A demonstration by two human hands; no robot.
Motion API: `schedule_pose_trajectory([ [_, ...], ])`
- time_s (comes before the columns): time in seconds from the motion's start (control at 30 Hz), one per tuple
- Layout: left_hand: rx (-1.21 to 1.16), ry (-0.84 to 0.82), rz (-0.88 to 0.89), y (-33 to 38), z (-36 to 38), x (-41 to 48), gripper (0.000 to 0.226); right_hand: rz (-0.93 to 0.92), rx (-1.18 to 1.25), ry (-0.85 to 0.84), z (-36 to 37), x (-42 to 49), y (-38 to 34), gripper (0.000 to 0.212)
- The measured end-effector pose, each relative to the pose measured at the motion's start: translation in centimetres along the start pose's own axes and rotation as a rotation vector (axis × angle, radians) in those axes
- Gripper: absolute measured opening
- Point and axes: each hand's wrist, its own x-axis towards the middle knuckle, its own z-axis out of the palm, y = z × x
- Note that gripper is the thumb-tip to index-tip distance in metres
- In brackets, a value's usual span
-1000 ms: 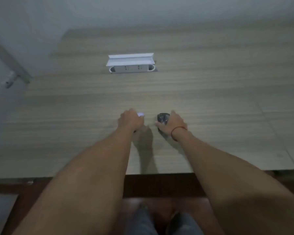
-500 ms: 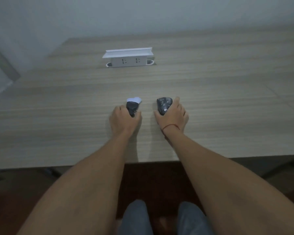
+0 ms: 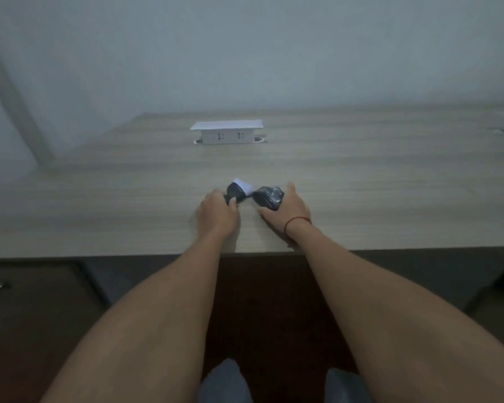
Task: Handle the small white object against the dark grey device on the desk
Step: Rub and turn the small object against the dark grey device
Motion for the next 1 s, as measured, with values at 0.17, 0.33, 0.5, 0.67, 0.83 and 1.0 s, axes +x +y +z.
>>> schedule_pose_trajectory([
  [0.17, -0.165, 0.105, -0.011, 0.3, -0.3, 0.6, 0.018, -0.043, -0.037, 0.032, -0.3, 0.6, 0.5, 0.071],
  [0.33, -0.351, 0.143, -0.037, 1.5, -0.2, 0.8, 0.009, -0.074, -0.045, 0.032, 0.0, 1.1, 0.7, 0.068],
  [0.5, -0.524, 0.222, -0.061, 2.7, 0.1, 1.2, 0.011, -0.09, -0.047, 0.041, 0.2, 1.2, 0.6, 0.062],
  [0.67, -0.556, 0.238, -0.047, 3.3, 0.7, 1.5, 0.024, -0.09, -0.008, 0.041, 0.0, 1.0, 0.5, 0.05],
  [0.83, -0.548, 0.183, 0.045, 5.0, 1.6, 1.8, 0.031, -0.087, 0.019, 0.046, 0.1, 1.3, 0.5, 0.045],
  [1.0, -0.468, 0.169, 0.047, 5.2, 1.5, 2.7, 0.029, -0.106, 0.072, 0.007, -0.2, 1.7, 0.9, 0.05],
])
